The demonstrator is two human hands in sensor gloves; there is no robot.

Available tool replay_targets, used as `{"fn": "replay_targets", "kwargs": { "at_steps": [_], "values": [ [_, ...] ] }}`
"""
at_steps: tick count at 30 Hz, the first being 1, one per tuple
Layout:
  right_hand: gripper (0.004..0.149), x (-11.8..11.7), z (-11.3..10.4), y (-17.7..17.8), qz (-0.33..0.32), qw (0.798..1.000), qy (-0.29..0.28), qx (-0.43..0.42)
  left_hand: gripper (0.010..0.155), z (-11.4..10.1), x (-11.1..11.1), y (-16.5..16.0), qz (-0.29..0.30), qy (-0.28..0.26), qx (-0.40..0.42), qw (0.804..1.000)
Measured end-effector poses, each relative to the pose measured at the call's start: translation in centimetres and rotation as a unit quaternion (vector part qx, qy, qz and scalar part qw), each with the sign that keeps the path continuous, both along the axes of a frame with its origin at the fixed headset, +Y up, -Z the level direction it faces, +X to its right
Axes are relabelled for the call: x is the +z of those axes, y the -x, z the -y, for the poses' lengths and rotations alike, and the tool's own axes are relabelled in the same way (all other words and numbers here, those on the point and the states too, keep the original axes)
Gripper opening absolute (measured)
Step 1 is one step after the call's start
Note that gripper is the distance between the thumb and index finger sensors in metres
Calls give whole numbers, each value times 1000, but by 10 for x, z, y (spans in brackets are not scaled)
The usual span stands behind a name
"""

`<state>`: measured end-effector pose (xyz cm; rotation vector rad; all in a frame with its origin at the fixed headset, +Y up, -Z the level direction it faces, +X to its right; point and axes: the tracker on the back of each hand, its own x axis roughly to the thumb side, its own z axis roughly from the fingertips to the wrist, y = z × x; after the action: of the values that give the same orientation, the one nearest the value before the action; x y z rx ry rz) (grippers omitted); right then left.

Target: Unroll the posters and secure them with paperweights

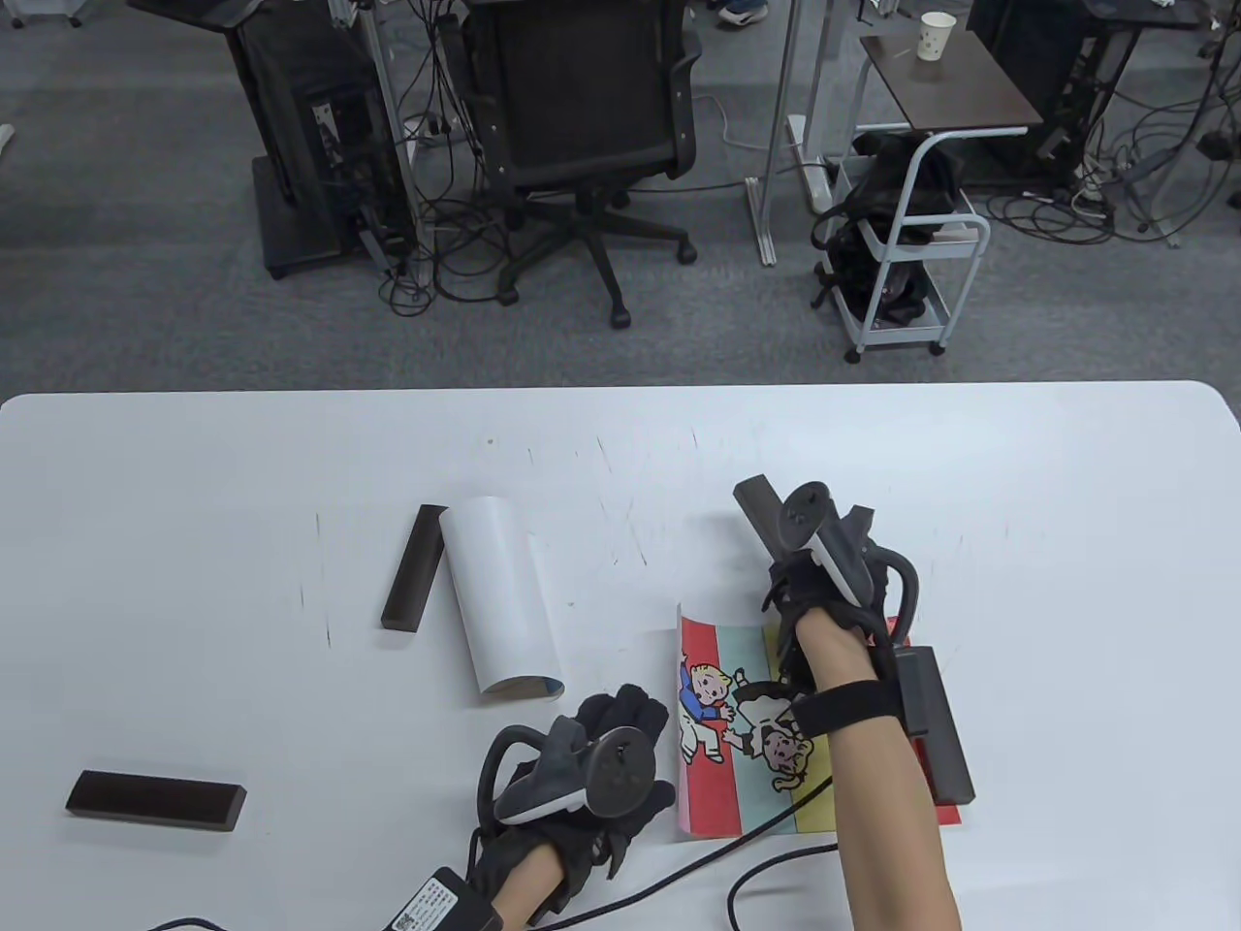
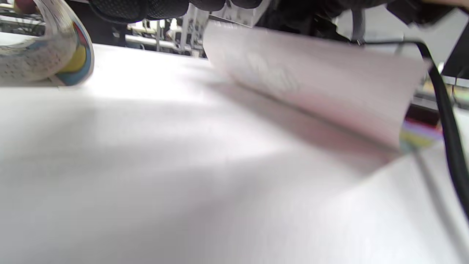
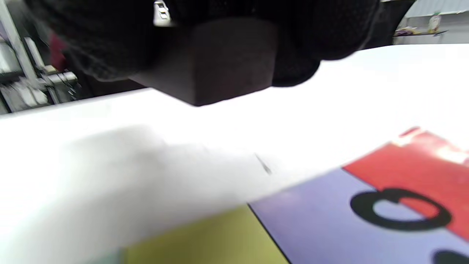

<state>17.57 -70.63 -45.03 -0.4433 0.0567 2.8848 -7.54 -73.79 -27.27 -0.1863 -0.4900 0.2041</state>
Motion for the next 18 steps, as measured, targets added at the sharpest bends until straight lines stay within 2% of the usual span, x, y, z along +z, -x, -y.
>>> {"fn": "replay_targets", "kwargs": {
  "at_steps": [4, 7, 11, 13, 18],
  "values": [
    [71, 29, -22, 4, -32, 999, -23, -35, 77, -14, -3, 20, -28, -4, 114, 993],
    [72, 57, -28, 7, -51, 994, -25, -89, 78, -21, -6, 38, -53, -16, 209, 976],
    [75, 91, -20, 17, -61, 989, -2, -136, 78, -19, -10, 56, -75, -8, 311, 947],
    [75, 108, -11, 24, -56, 986, 19, -155, 78, -15, -14, 63, -76, 16, 365, 928],
    [71, 128, 6, 42, -55, 987, 55, -138, 79, -2, -19, 71, -81, 73, 416, 903]
  ]
}}
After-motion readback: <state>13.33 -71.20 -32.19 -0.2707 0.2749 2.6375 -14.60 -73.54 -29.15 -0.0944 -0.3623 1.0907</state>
